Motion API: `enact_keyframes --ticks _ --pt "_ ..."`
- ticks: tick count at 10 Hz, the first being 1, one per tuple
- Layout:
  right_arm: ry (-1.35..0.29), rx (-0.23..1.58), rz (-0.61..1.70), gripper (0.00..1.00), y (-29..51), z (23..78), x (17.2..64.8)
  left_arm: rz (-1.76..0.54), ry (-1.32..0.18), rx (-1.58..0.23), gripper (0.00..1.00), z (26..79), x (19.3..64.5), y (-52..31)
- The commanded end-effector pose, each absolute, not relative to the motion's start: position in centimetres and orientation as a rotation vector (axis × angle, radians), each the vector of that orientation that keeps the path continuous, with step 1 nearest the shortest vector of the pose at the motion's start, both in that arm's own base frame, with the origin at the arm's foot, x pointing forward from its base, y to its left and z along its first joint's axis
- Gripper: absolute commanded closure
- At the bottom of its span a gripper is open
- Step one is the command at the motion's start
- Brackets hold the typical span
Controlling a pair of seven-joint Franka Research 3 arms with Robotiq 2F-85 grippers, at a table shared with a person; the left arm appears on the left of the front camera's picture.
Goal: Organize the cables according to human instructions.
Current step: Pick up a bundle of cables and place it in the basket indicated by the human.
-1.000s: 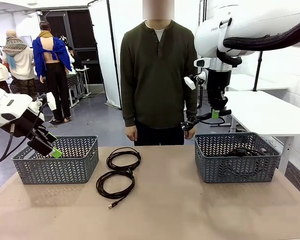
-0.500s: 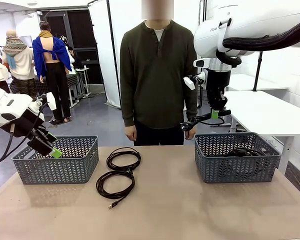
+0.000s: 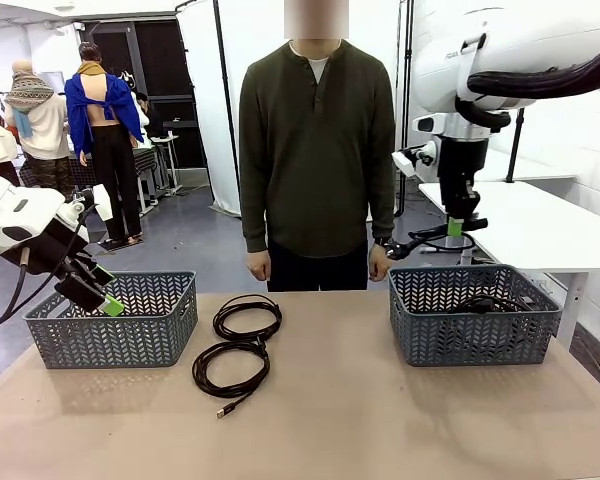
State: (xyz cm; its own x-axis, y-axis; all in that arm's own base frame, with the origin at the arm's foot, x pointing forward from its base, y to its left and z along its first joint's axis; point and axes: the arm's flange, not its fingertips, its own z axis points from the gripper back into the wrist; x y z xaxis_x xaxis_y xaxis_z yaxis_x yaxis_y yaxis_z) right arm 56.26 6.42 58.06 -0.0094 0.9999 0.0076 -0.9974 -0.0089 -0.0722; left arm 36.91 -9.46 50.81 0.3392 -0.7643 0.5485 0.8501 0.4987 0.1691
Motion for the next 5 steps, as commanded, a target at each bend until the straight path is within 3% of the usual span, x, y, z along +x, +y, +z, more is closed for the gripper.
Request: enact_keyframes --ticks 1,5 --pt "-0.078 -0.026 1.604 1.00 4.5 57.2 54.7 -1.064 -0.628 -0.177 0.00 50.8 37.0 -9.2" --pt "-0.099 -0.017 1.602 1.00 1.5 55.2 53.6 -1.064 -0.628 -0.177 0.00 50.8 37.0 -9.2"
